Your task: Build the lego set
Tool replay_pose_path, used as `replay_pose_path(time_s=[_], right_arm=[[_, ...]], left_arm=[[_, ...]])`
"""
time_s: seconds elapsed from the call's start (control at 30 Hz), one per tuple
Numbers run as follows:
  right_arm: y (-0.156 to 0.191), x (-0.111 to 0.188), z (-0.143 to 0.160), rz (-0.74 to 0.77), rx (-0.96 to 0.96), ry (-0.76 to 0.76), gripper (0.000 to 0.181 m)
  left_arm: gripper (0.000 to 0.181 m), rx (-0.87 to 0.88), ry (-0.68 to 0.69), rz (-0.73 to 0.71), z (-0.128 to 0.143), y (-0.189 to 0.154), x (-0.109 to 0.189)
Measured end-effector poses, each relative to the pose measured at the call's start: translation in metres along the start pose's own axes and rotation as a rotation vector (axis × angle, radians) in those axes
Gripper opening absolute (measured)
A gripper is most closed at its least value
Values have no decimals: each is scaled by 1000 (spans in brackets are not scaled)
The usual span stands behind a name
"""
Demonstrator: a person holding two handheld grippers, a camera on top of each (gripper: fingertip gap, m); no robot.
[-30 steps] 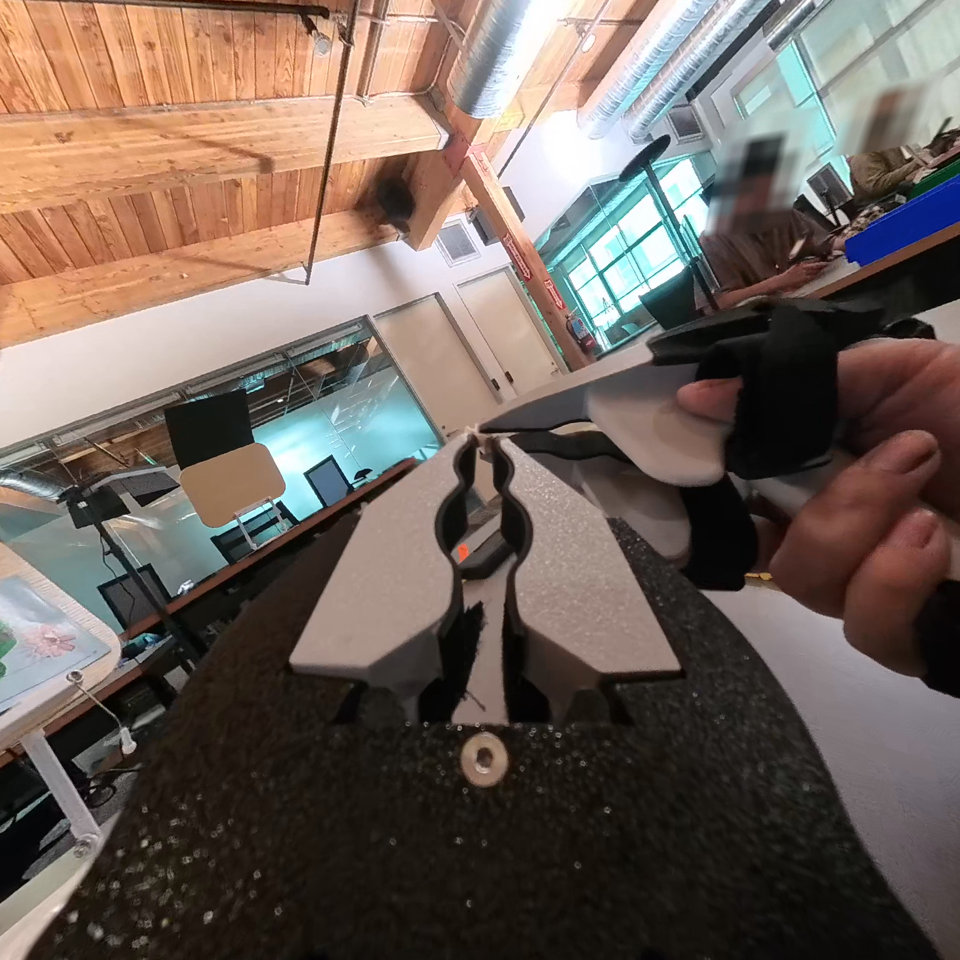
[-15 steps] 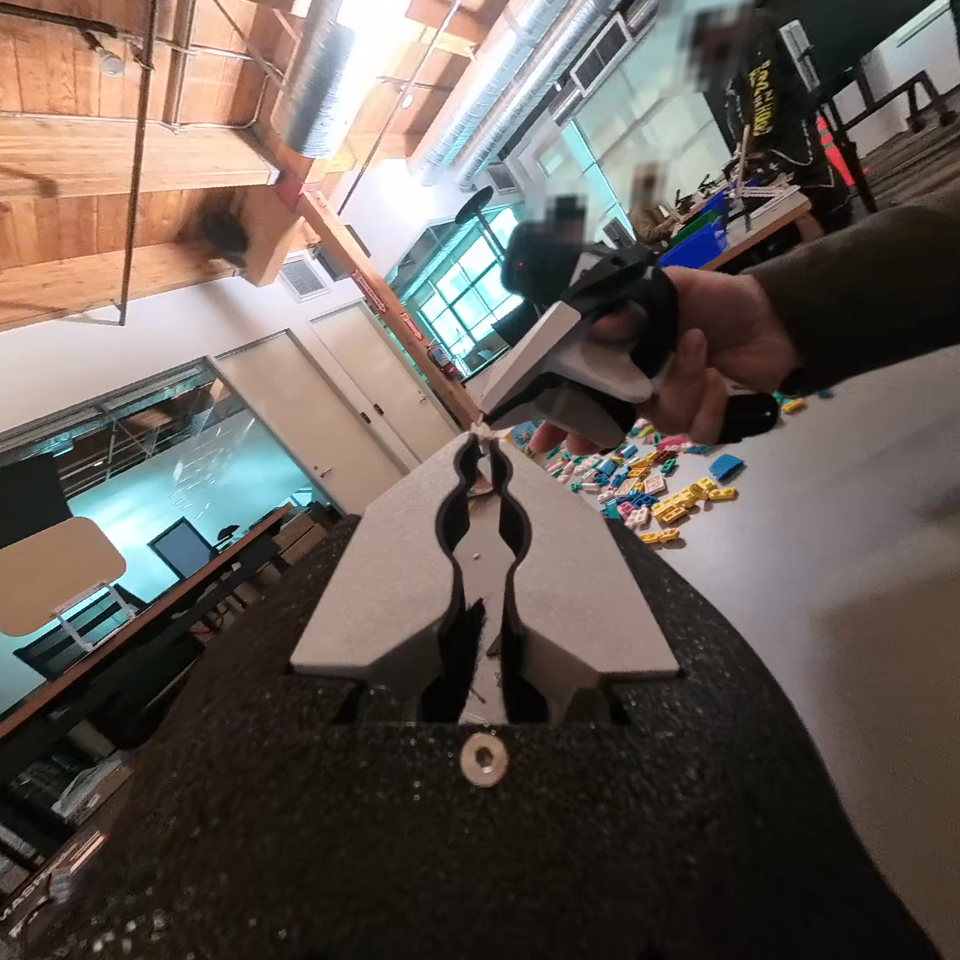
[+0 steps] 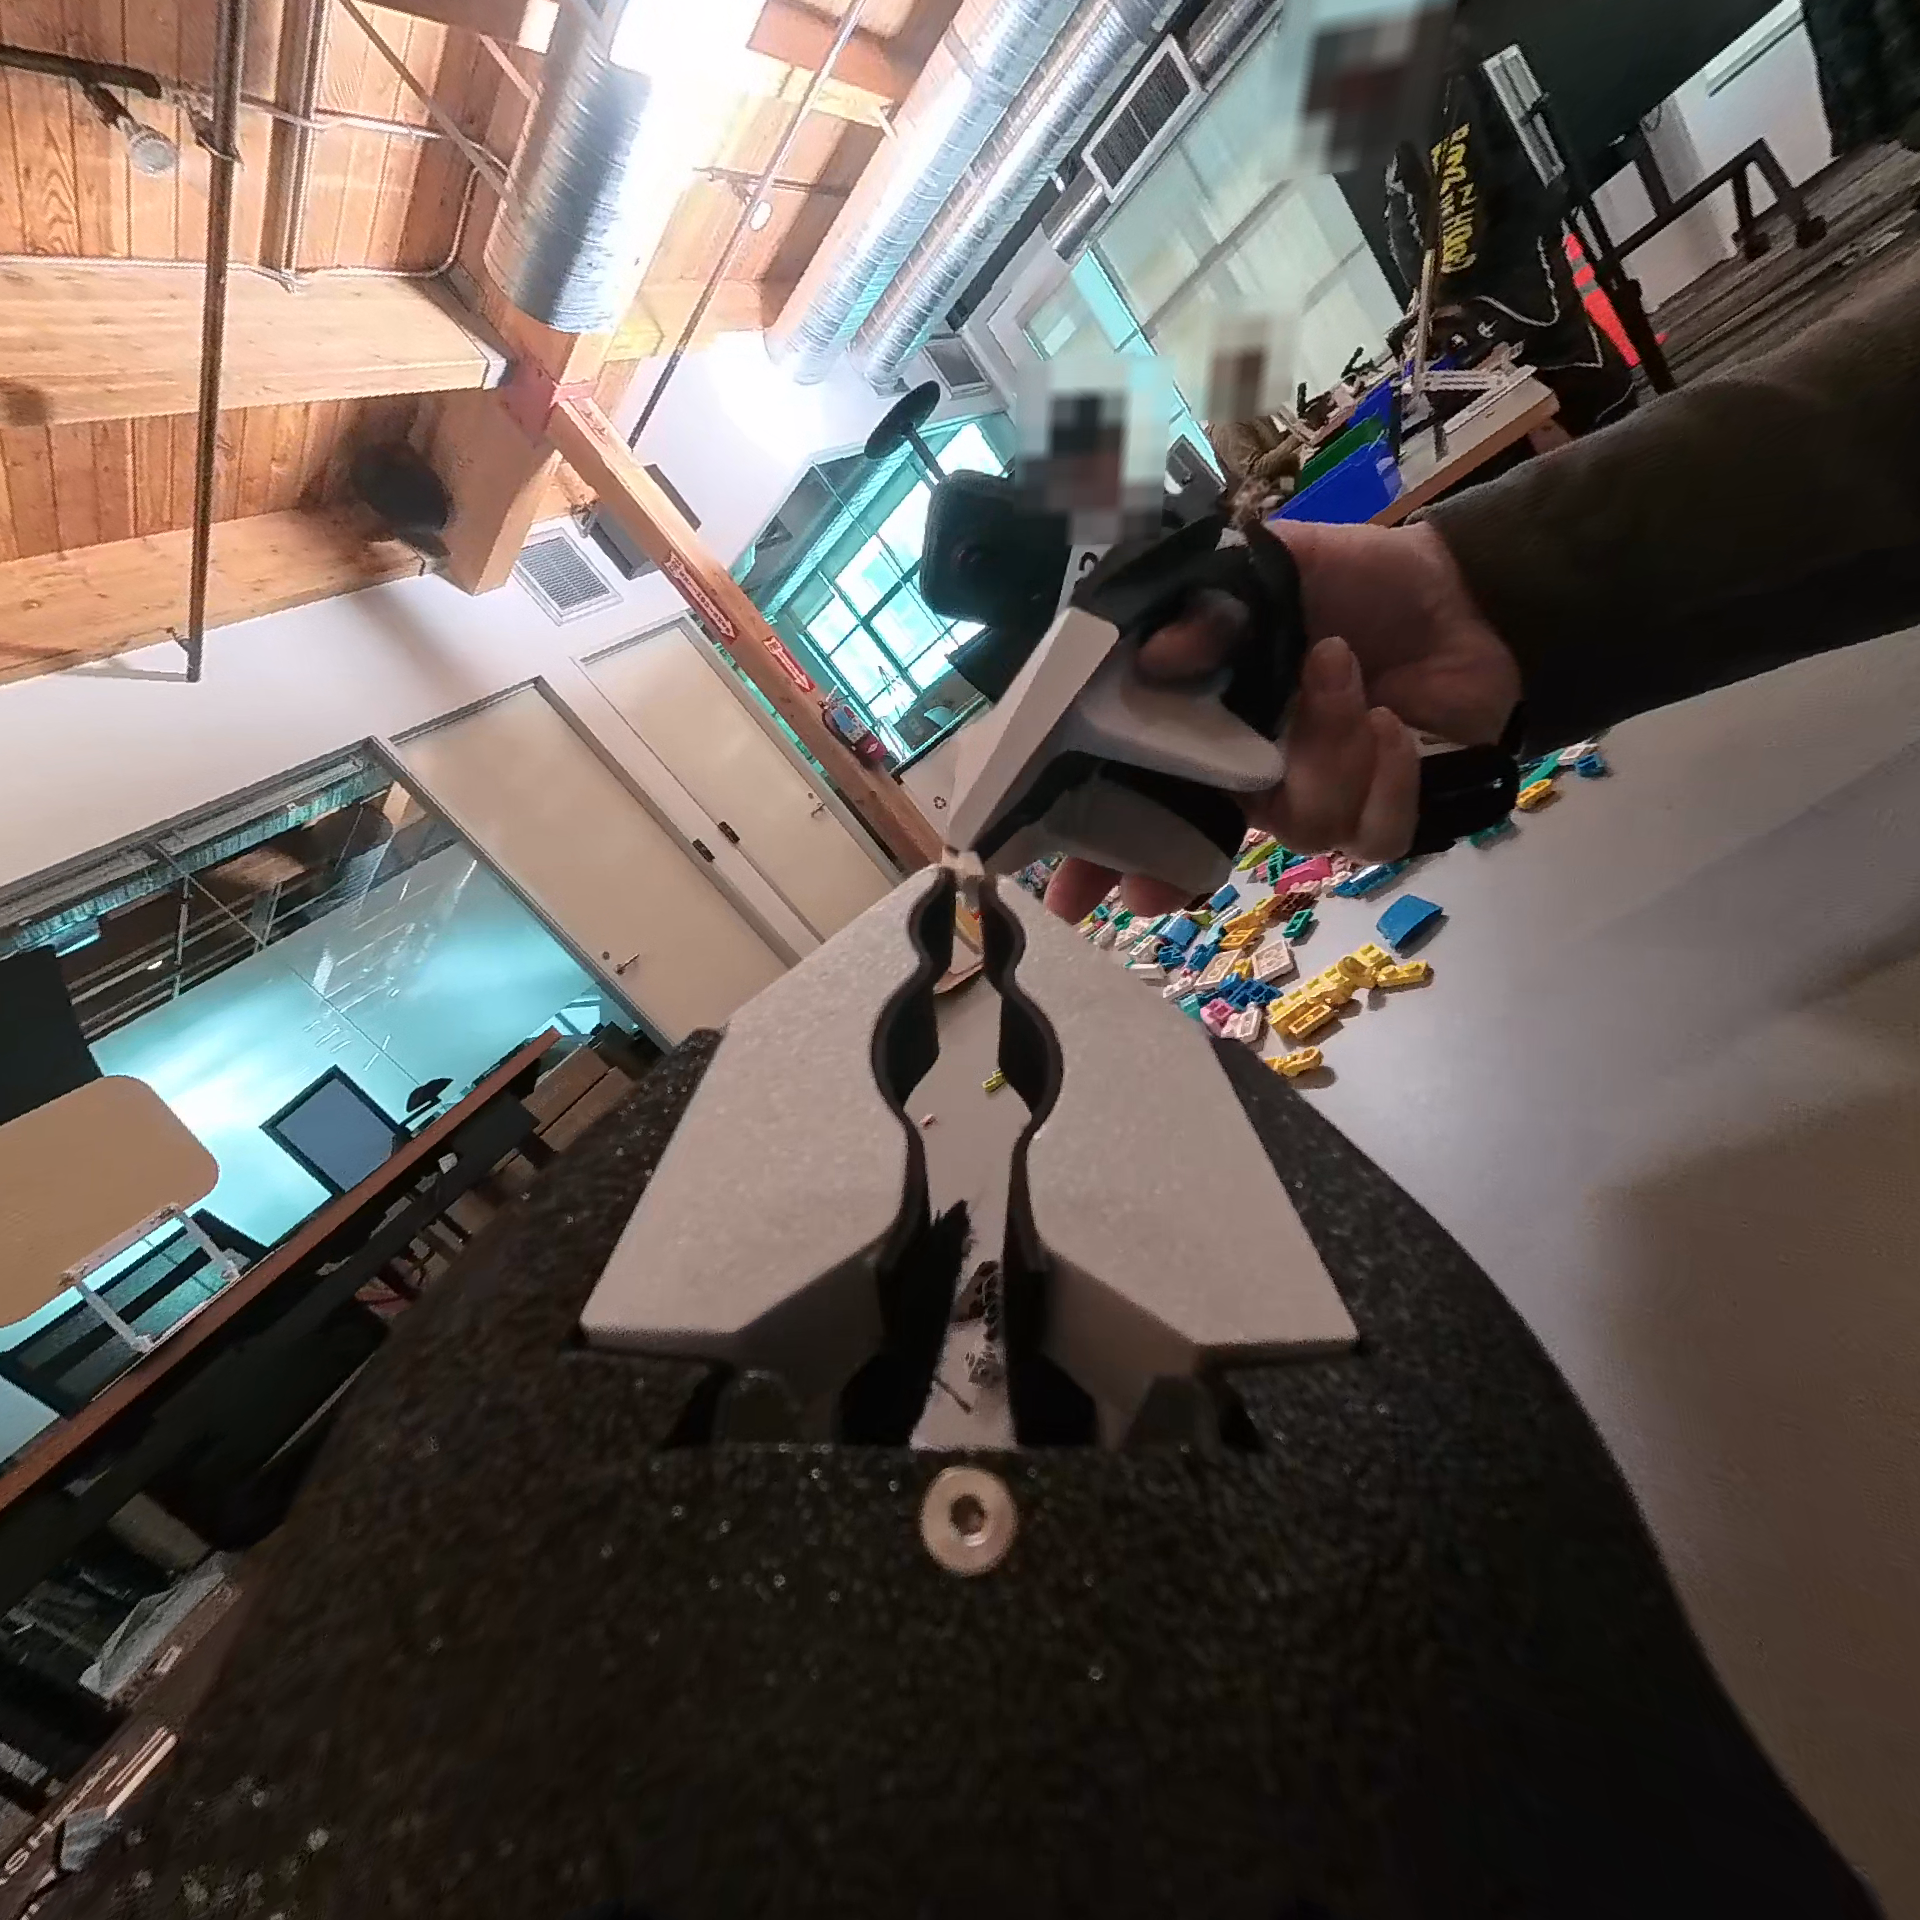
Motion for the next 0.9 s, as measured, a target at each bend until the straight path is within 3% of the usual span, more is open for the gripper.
replay_pose_path(time_s=[0.17, 0.3, 0.37, 0.43, 0.63, 0.7, 0.9], right_arm=[[0, 0, 2, -6, -4, 7, 2], [-6, 6, 4, 84, 61, 4, 2], [-17, 20, 3, 184, 109, -28, 2], [-33, 38, 6, 321, 181, -48, 2], [-53, 71, 23, 503, 225, -123, 1], [-54, 74, 23, 511, 232, -136, 1], [-60, 79, 24, 489, 203, -171, 2]], left_arm=[[2, -3, -8, 17, 0, -1, 1], [2, 90, -2, 44, 8, -4, -2], [8, 192, 69, 32, 22, -1, -6], [24, 285, 161, 81, 36, -3, -8], [30, 550, 416, 270, 73, -19, -20], [31, 558, 495, 322, 82, -26, -28], [33, 368, 704, 615, 105, -39, -49]])
Point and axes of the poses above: each gripper's, where its closed fingertips meet, x back along the fingers, z out of its underside, y = z × x across the jaws, the point moved 3 cm from there along x, back along the fingers, and after that the axes turned 5 degrees about -x, right-handed, at the moved point
